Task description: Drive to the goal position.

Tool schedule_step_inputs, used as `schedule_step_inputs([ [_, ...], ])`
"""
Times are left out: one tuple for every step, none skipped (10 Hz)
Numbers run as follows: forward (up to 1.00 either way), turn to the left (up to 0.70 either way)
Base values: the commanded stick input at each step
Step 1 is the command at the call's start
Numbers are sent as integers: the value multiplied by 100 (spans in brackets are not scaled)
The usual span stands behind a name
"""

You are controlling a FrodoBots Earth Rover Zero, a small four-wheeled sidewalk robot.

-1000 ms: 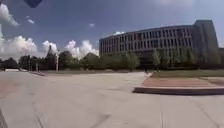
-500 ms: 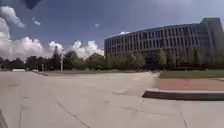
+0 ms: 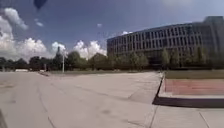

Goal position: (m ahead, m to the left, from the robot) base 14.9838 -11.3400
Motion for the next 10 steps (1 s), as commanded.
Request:
schedule_step_inputs([
  [100,0],
  [100,-13],
  [100,-27],
  [100,-27],
  [100,-27],
  [100,-27],
  [100,-27],
  [100,-27],
  [100,-27],
  [100,-27],
])
